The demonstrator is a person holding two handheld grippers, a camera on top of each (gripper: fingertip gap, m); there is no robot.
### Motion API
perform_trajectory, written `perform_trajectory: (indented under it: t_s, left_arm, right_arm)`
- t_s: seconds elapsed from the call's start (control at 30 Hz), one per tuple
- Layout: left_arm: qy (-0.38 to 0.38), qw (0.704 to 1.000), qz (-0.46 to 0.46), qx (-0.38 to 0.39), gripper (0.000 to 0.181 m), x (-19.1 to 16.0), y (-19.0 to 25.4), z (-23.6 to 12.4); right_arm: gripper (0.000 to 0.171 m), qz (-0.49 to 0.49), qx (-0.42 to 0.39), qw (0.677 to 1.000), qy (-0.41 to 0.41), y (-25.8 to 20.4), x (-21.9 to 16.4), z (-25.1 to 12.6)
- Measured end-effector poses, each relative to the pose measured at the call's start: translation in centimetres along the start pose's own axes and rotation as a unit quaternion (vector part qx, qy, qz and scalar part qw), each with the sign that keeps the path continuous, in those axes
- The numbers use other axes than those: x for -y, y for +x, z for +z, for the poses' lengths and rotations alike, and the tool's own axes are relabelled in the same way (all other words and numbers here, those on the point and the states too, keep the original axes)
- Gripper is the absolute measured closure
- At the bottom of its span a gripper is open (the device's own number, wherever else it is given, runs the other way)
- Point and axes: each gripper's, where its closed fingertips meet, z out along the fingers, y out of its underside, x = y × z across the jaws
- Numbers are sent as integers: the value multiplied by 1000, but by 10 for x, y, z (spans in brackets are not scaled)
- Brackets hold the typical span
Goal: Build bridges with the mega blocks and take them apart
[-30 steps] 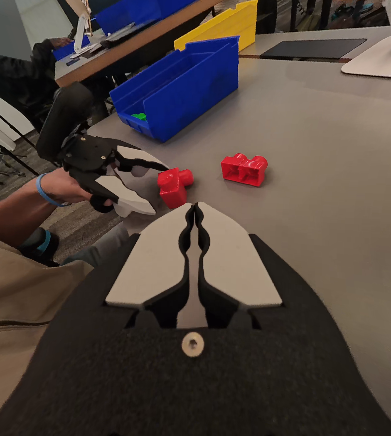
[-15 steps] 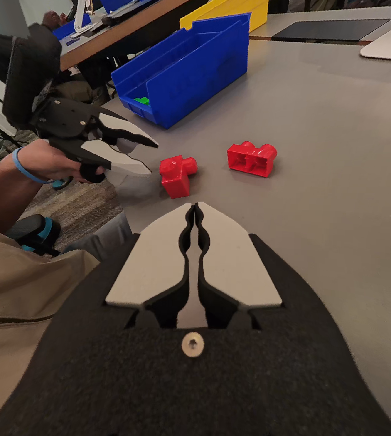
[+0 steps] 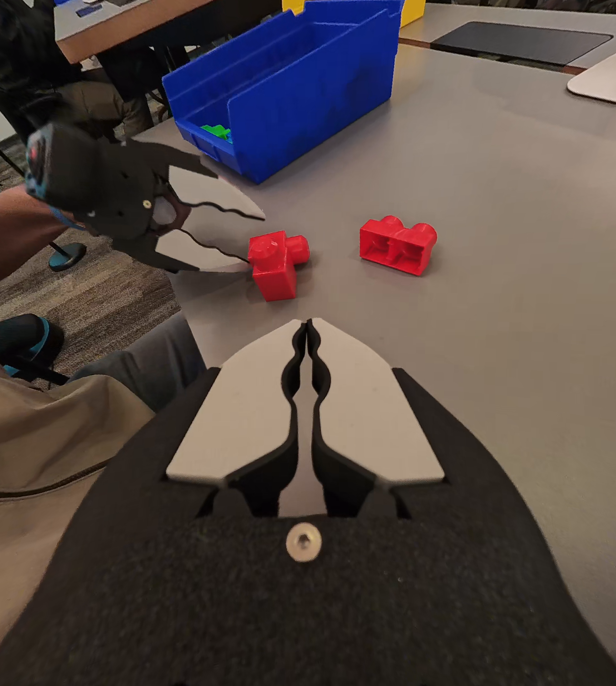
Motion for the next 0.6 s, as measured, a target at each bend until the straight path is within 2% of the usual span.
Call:
perform_trajectory:
  t_s: [0.1, 0.17, 0.23, 0.33, 0.6]
  left_arm:
    - [17, 999, 31, 25, 148, 6, -4, 4]
    - [21, 999, 37, 25, 149, 9, -4, 4]
    - [31, 999, 32, 26, 164, 13, -5, 3]
    - [43, 999, 15, 30, 175, 16, -4, 1]
    - [73, 996, -51, 31, 176, 17, -4, -4]
  right_arm:
    - [171, -3, -2, 1000, -2, 0, 1, -2]
    - [171, -3, 1, 1000, 1, -1, 2, -3]
    - [171, -1, 6, 1000, 3, -2, 3, -4]
    - [171, 2, 12, 1000, 1, -2, 1, -3]
    - [171, 28, 47, 998, -7, -10, -5, 11]
